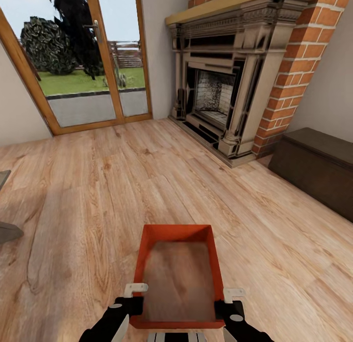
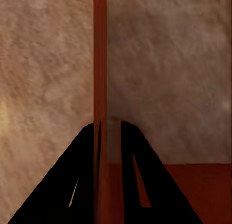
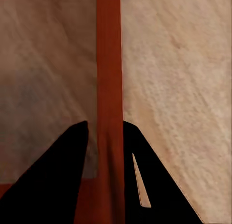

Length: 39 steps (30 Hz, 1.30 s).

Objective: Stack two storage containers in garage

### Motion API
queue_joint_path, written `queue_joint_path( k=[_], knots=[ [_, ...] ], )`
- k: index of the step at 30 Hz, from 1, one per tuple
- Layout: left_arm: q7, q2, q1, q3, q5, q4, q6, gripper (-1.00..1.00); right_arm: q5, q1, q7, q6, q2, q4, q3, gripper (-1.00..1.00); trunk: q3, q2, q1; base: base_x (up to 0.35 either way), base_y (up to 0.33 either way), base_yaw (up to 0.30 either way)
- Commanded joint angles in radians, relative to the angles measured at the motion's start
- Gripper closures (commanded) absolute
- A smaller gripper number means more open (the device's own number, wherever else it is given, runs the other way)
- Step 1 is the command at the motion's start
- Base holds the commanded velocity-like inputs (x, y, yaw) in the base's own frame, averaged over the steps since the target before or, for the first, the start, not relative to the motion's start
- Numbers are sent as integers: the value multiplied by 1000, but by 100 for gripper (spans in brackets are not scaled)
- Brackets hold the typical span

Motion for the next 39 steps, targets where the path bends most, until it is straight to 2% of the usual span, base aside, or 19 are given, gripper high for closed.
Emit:
queue_joint_path(
  k=[1,33,39],
  knots=[
    [7,0,0,-1,-5,-2,7,100,-16,-1,-4,-6,0,1,4,100,-1,0,0,0,0,0],
    [4,-3,0,-1,-3,-39,20,100,-16,-1,-4,-5,0,1,4,100,-1,0,0,0,0,0],
    [3,-3,0,-1,-3,-39,20,100,-16,-1,-4,-5,-1,1,4,100,19,35,-20,0,0,0]
  ],
)
